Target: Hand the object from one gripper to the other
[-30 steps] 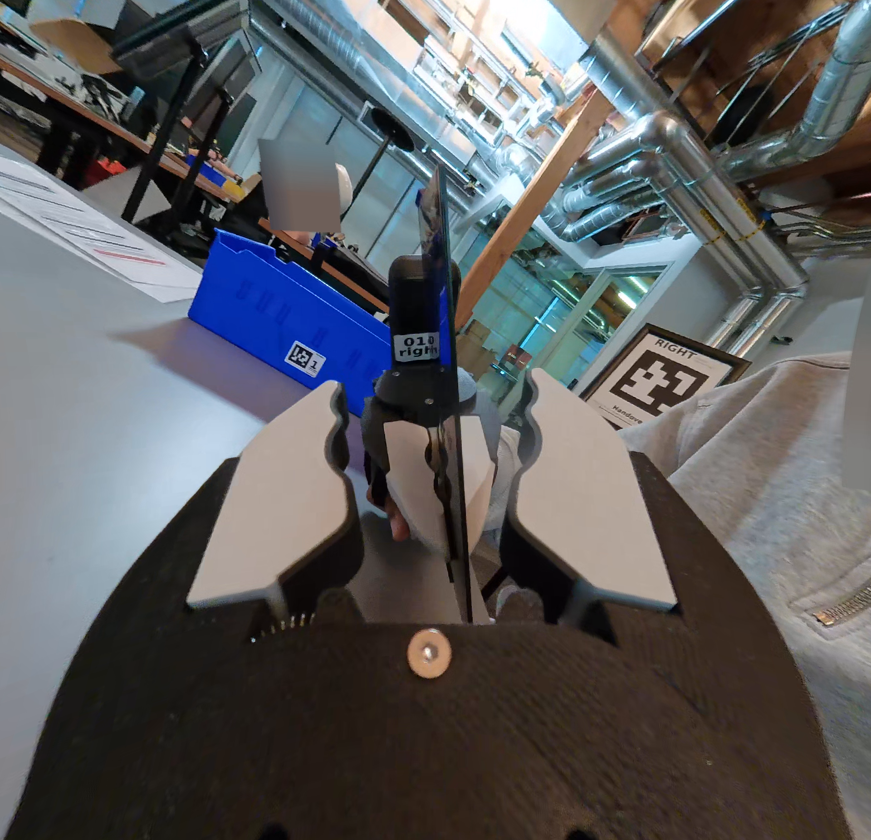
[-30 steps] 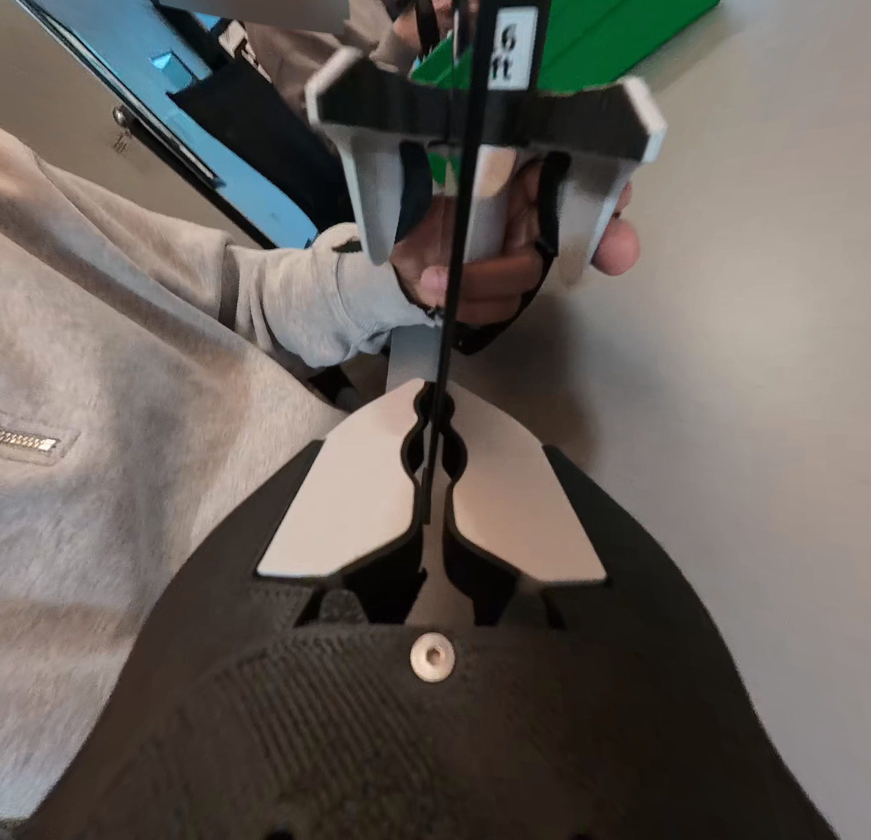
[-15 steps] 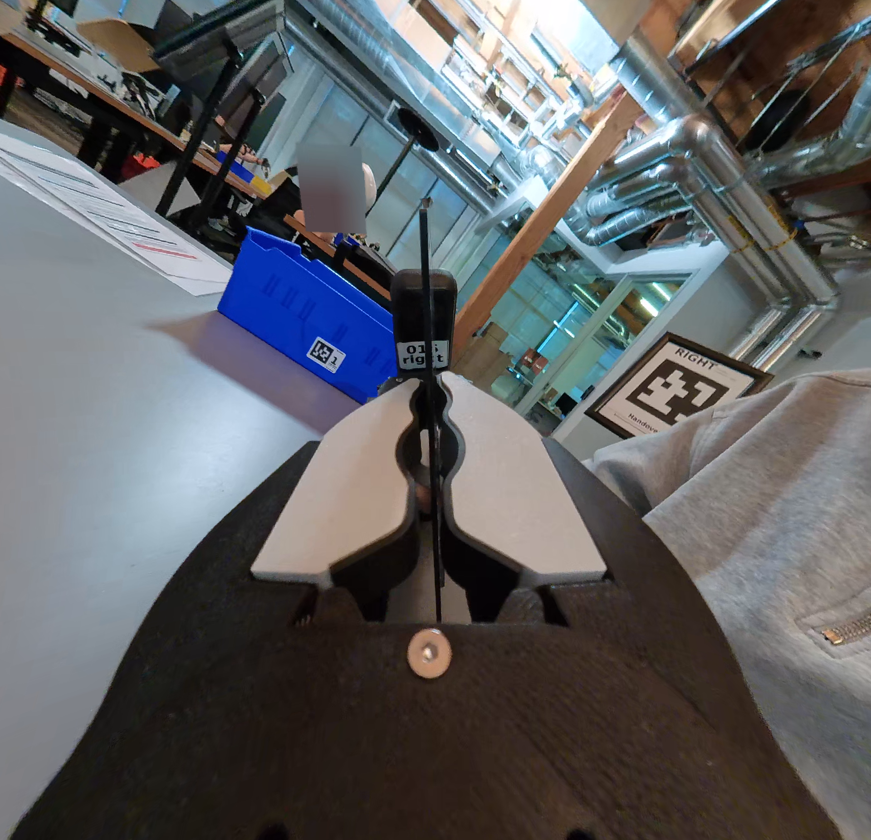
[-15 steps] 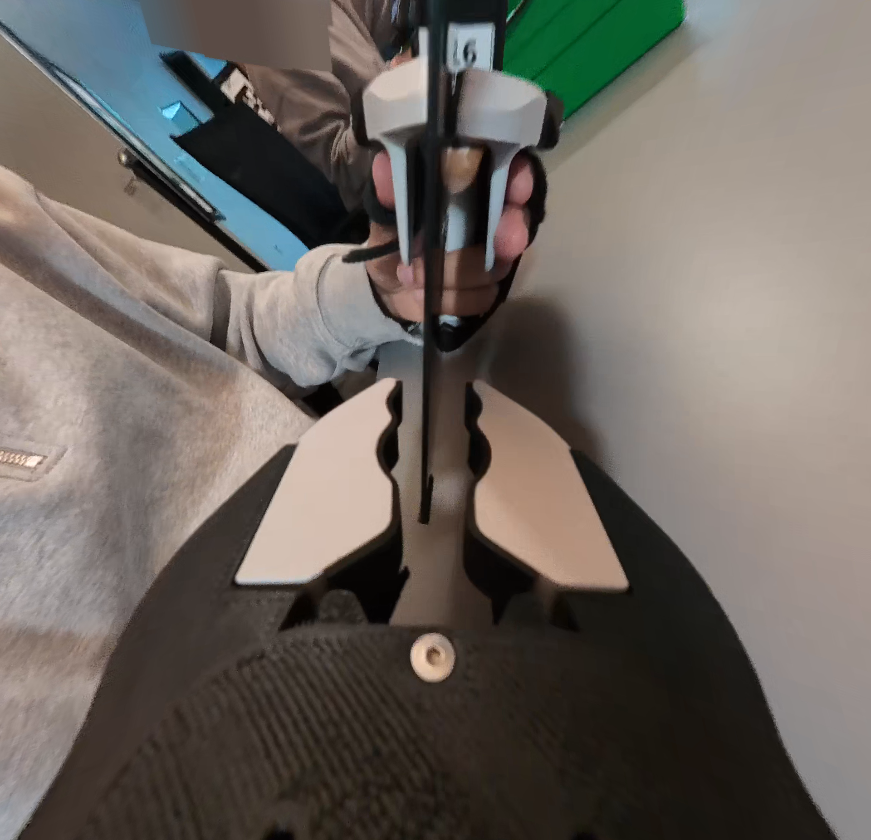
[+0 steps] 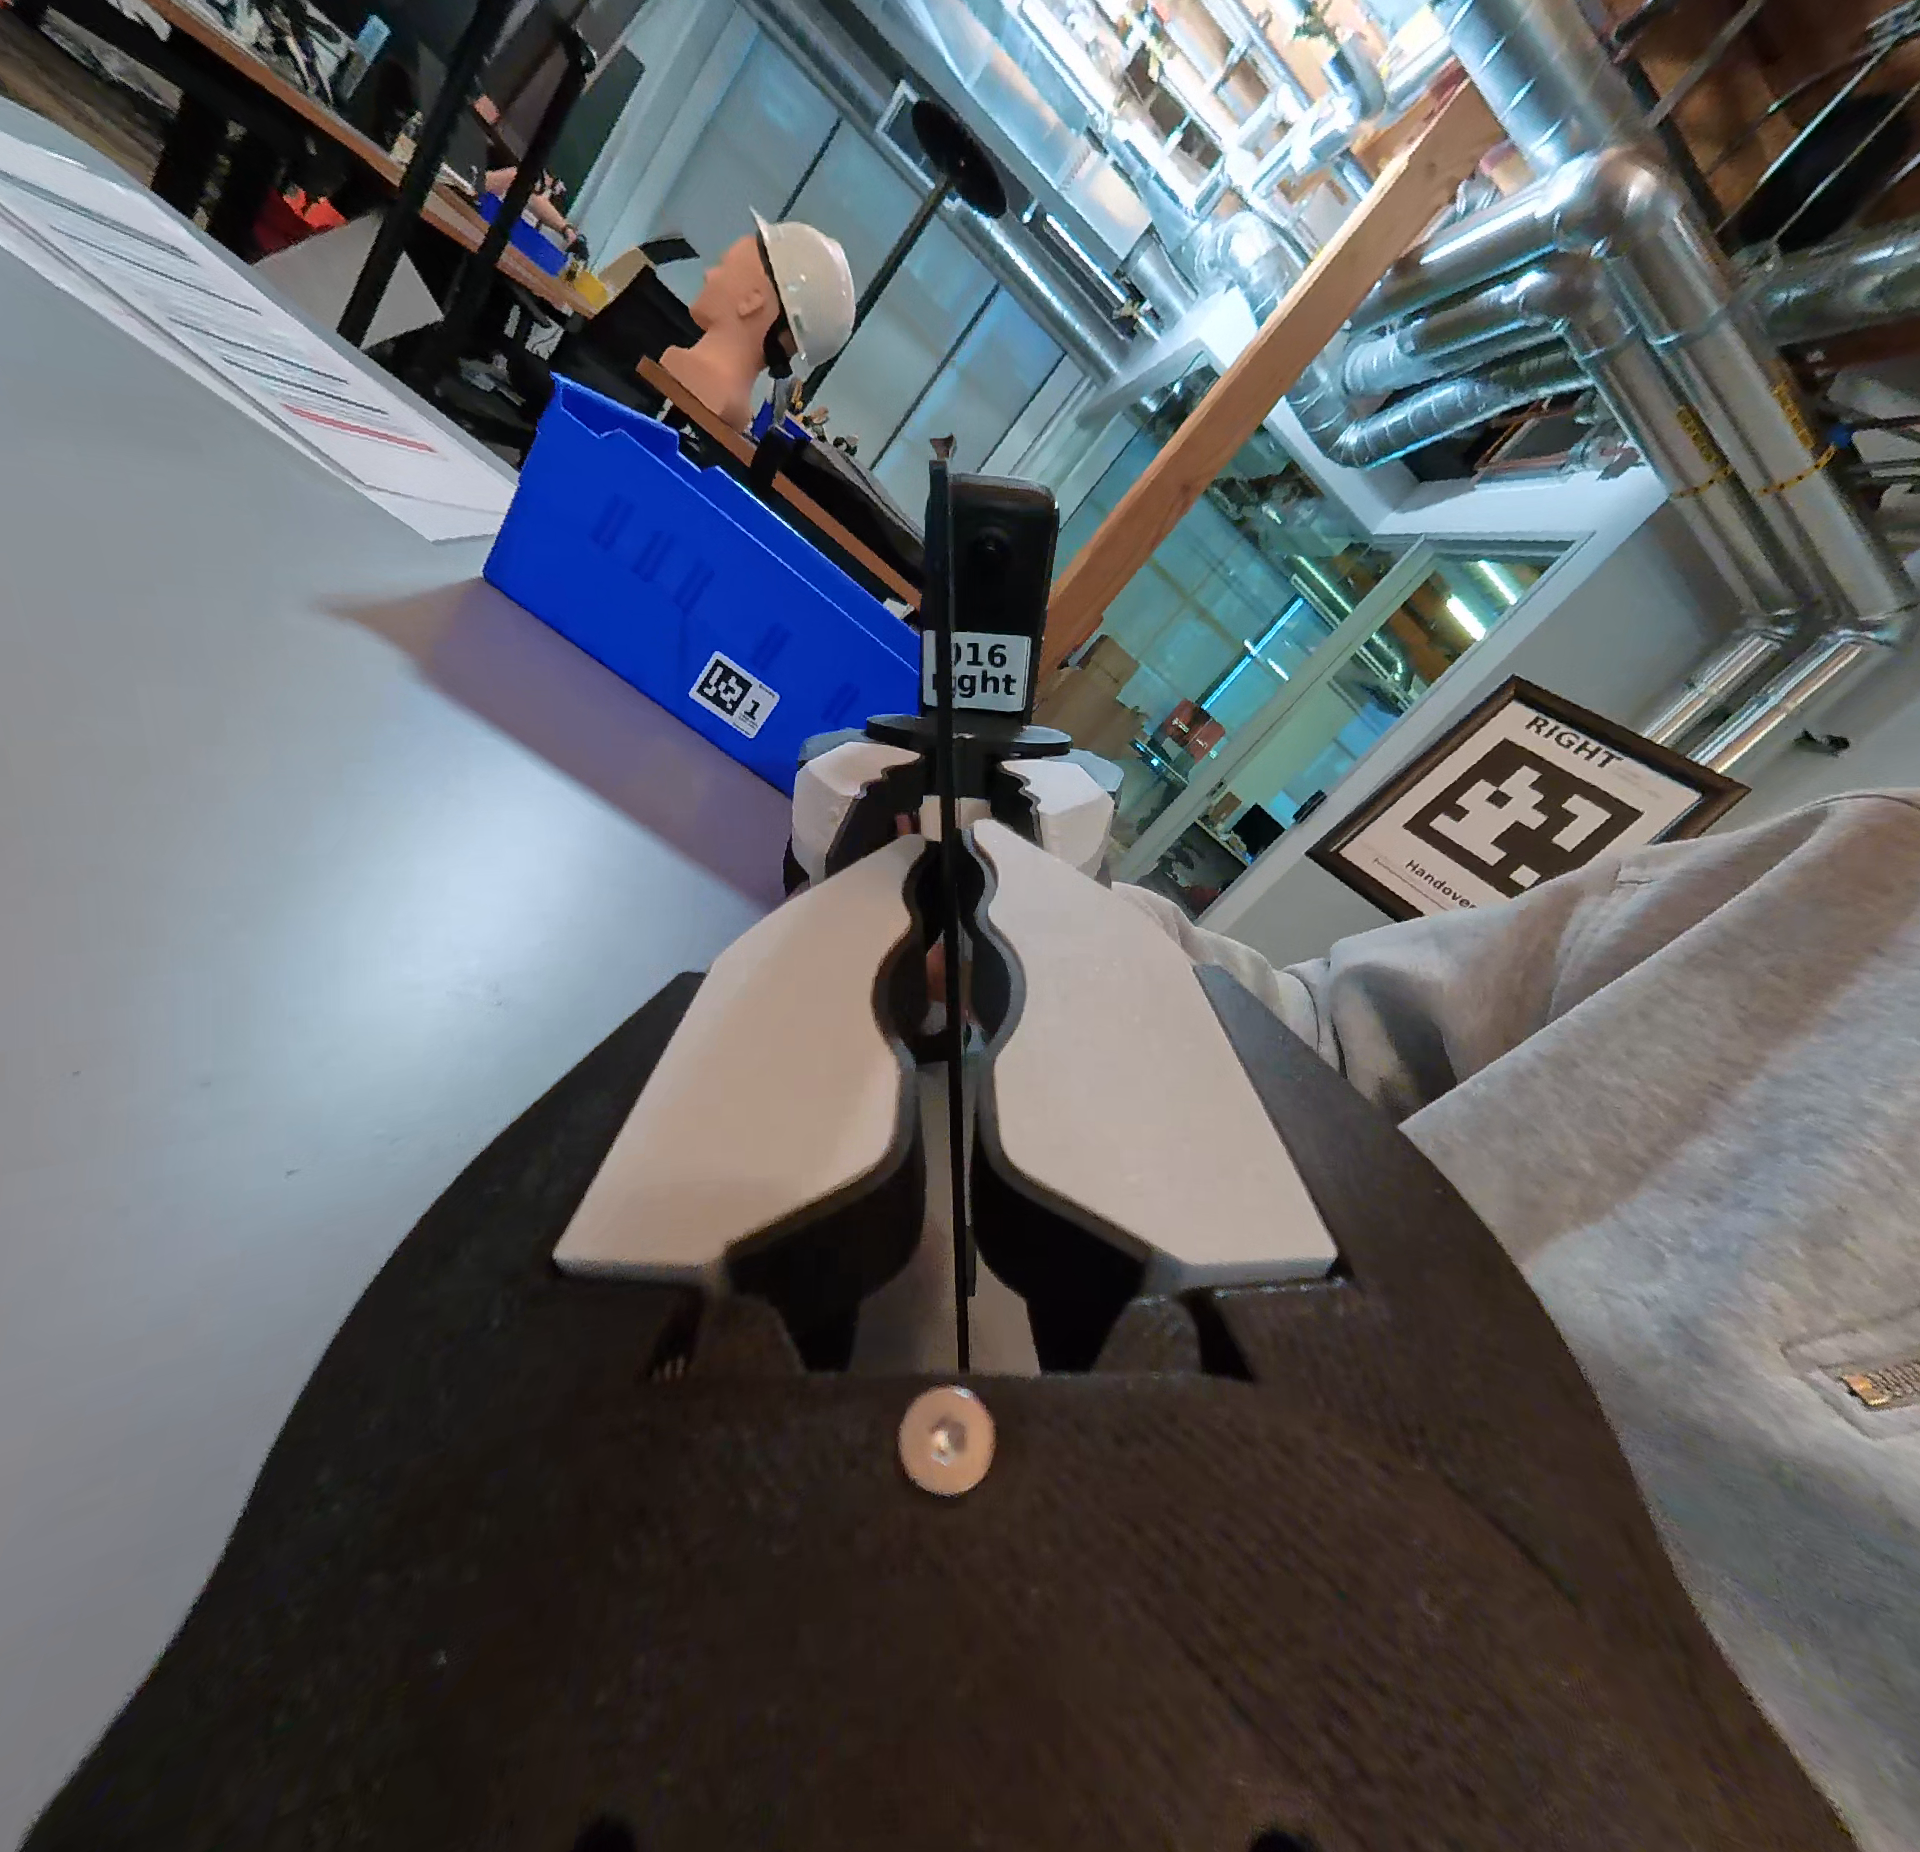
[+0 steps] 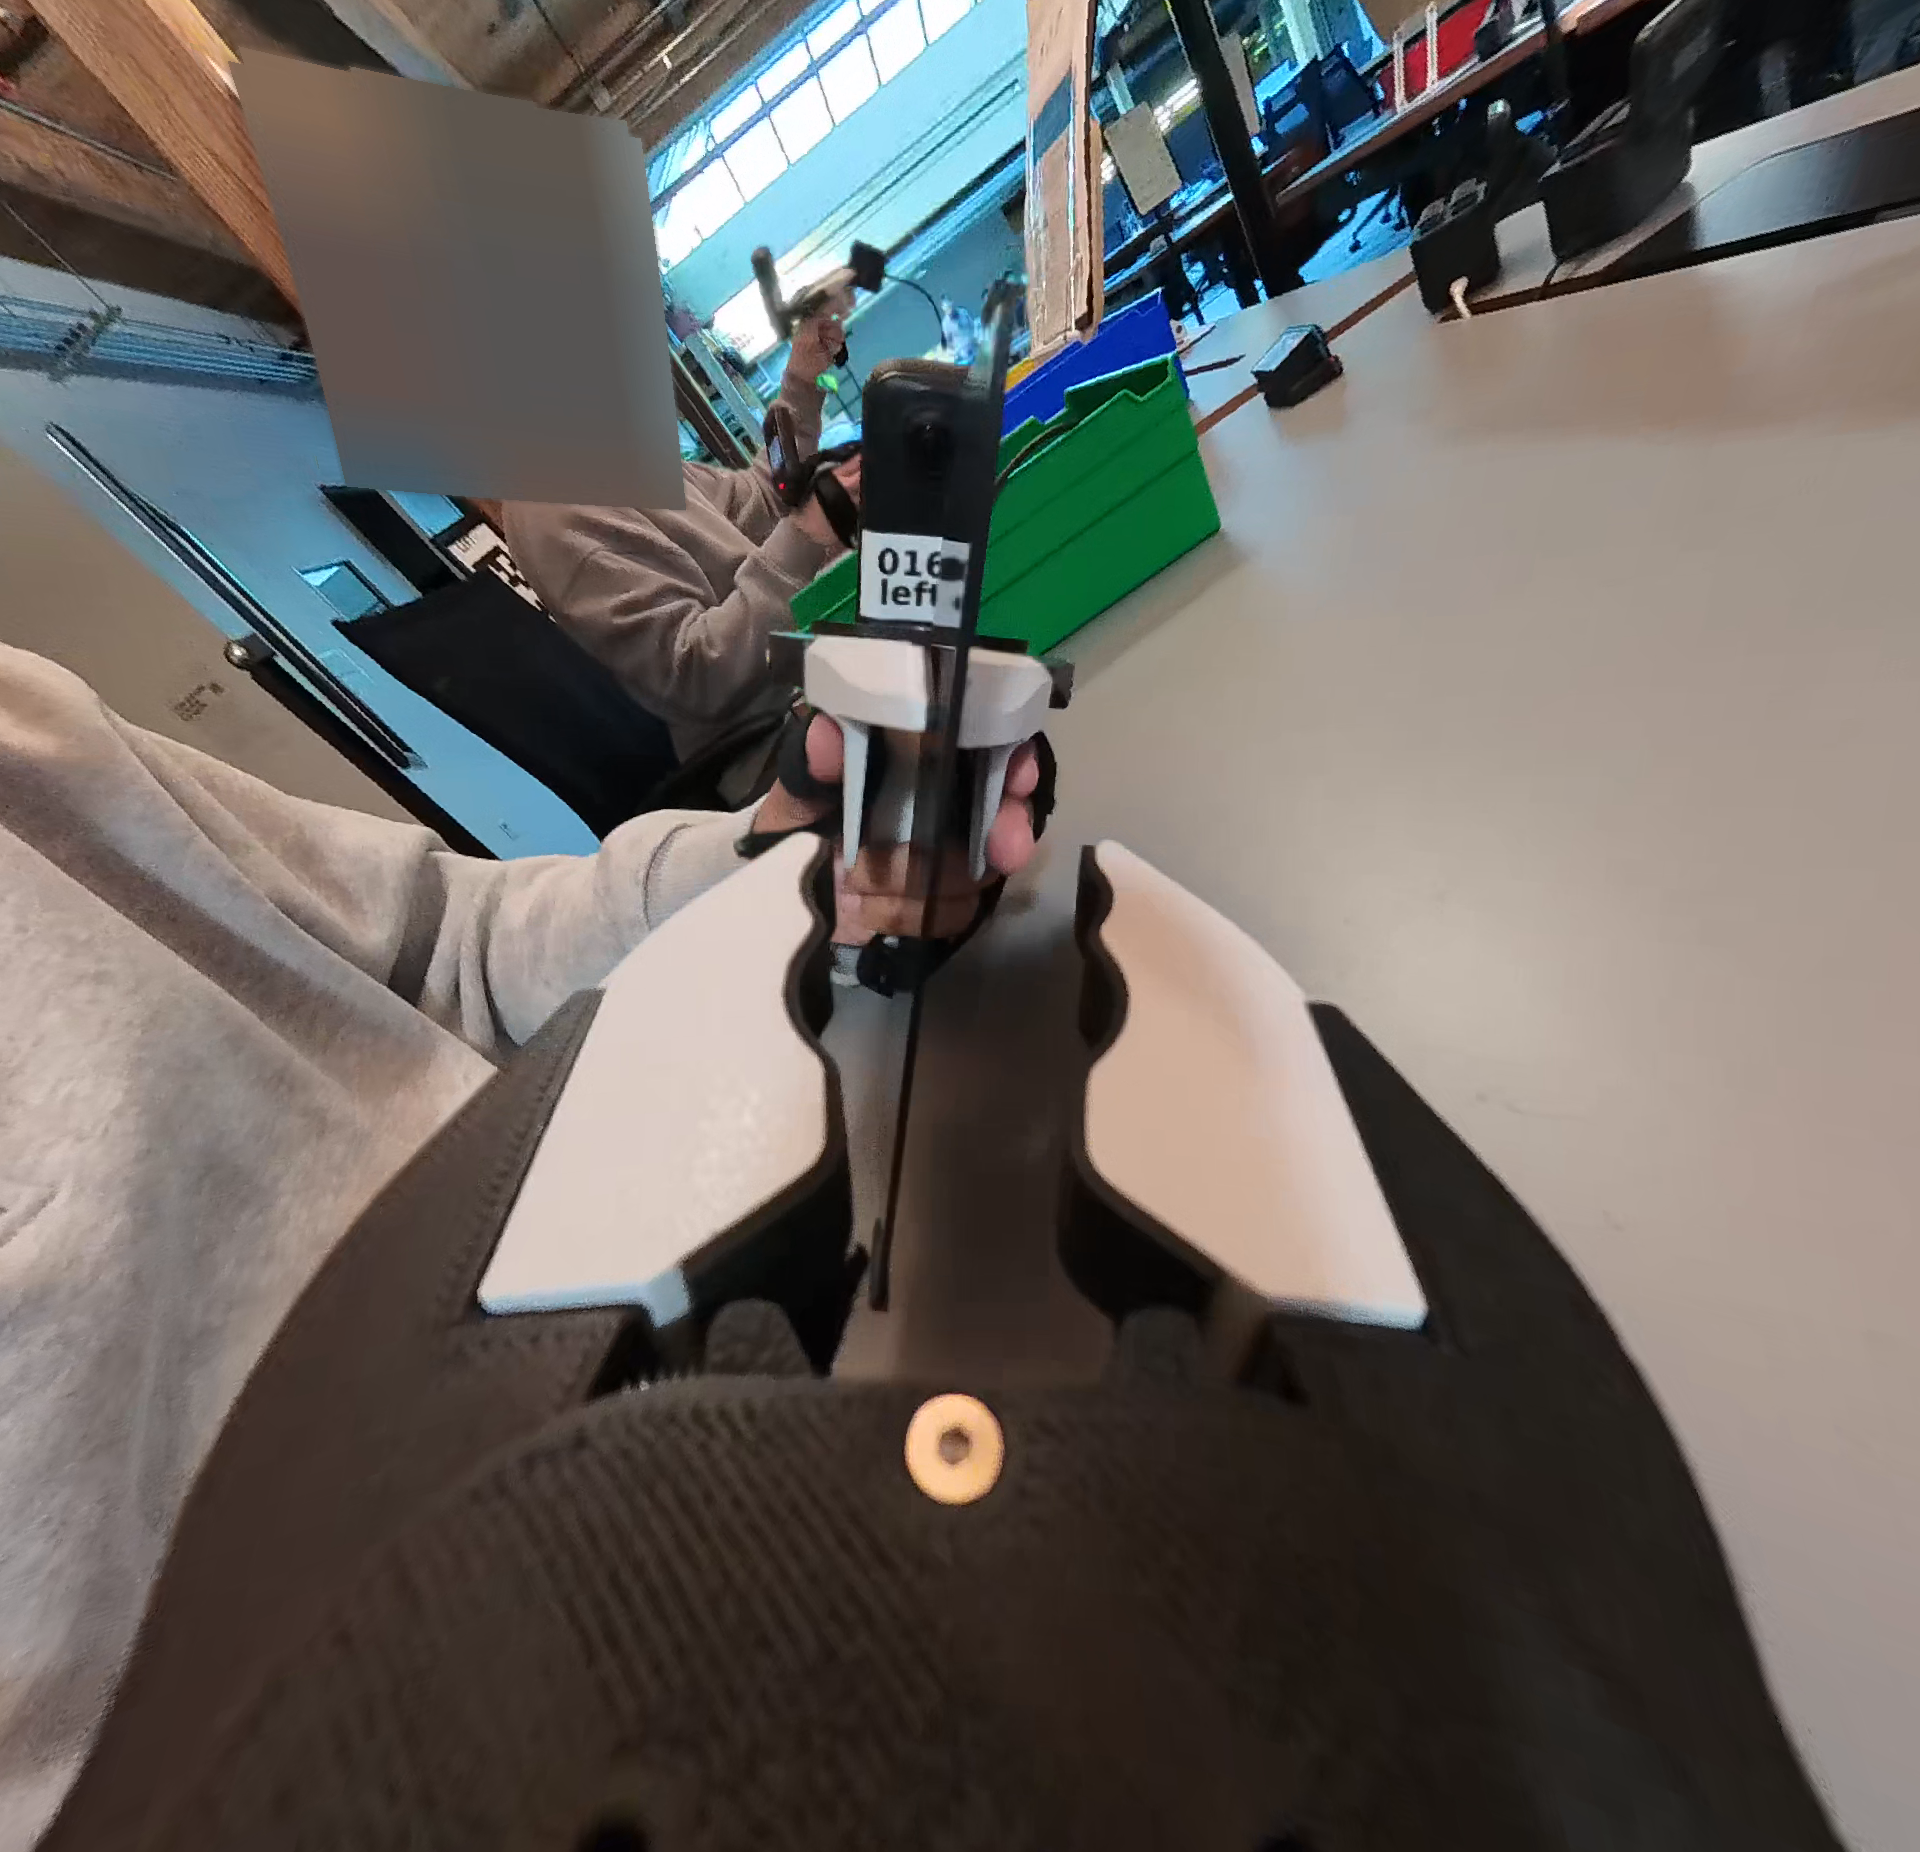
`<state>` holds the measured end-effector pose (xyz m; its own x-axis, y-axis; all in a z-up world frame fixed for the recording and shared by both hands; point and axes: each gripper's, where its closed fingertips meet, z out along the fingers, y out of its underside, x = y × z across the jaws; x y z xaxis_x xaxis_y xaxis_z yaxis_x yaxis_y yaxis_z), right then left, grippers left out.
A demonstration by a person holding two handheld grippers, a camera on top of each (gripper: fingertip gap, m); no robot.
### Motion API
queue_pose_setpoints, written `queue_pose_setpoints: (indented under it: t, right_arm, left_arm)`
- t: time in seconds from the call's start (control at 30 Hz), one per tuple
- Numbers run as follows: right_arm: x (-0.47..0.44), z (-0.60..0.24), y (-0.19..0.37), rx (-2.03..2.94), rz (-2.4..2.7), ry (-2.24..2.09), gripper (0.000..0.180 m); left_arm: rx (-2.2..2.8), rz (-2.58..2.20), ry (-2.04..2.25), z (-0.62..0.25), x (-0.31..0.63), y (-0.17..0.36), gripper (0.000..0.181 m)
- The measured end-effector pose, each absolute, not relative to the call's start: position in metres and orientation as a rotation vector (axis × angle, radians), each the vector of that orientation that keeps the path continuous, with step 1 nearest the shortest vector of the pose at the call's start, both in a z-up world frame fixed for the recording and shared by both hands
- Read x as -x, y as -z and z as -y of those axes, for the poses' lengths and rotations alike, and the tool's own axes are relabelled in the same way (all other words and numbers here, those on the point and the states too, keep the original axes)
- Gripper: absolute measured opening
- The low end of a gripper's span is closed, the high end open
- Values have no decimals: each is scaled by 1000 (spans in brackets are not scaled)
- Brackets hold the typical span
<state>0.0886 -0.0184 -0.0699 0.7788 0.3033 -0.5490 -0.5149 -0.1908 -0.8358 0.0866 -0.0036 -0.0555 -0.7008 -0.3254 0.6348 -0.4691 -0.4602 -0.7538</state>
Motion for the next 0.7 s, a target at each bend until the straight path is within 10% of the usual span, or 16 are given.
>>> queue_pose_setpoints:
  t: [0.5, 0.7]
  right_arm:
    - [-68, 12, 70, 1621, -151, -822, 2]
    - [-94, 34, 23, 1545, -199, -766, 2]
  left_arm:
    - [-1108, 1518, -2368, 10, -83, 48, 3]
    - [-1184, 1332, -2474, -7, -93, 40, 55]
